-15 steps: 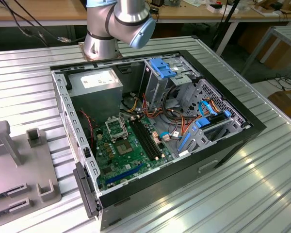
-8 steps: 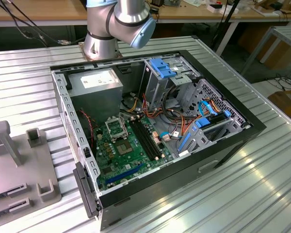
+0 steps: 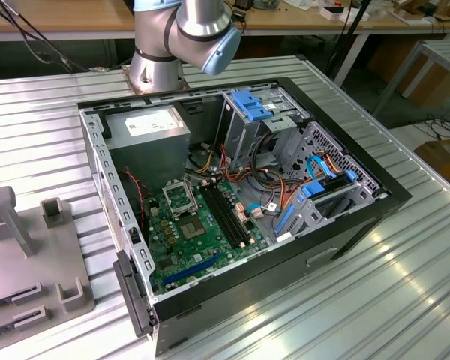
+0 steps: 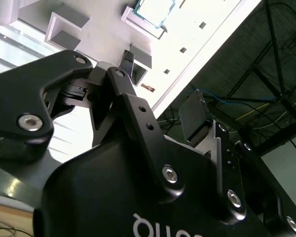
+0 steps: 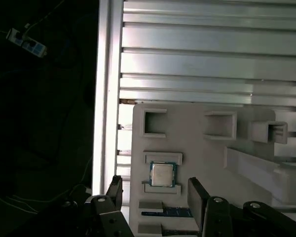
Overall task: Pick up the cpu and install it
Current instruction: 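Pick up the cpu and move it towards the insertion slot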
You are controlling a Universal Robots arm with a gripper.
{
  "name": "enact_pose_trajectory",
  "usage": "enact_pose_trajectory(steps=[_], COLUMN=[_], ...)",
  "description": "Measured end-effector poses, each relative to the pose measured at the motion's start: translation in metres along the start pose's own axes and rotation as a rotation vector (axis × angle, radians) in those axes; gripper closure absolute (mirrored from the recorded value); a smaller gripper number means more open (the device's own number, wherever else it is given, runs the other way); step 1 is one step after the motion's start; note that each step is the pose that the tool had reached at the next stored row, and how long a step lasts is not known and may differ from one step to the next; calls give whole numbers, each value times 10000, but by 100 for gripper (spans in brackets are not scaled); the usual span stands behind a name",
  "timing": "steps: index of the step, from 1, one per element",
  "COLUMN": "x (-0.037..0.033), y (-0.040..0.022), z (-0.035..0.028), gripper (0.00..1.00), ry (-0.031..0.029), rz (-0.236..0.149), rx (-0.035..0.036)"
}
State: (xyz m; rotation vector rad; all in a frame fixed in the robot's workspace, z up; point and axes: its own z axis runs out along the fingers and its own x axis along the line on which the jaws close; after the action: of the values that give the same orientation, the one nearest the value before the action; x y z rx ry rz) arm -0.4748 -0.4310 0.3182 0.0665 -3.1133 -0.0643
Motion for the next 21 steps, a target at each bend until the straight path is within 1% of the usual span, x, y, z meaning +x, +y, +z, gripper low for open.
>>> enact_pose_trajectory(steps=[1,11,12,16,18,21], x=[-1,-6,-6,-6,-7,-7], y=[-2,-13,-14,-14,-16,-16], z=[40,226,239,250,284,284], gripper=[36,36,36,36,36,36], ry=[1,1,2,2,2,2], rz=[-11,-36,-38,-41,-41,-41], rx=[1,1,1,1,1,1])
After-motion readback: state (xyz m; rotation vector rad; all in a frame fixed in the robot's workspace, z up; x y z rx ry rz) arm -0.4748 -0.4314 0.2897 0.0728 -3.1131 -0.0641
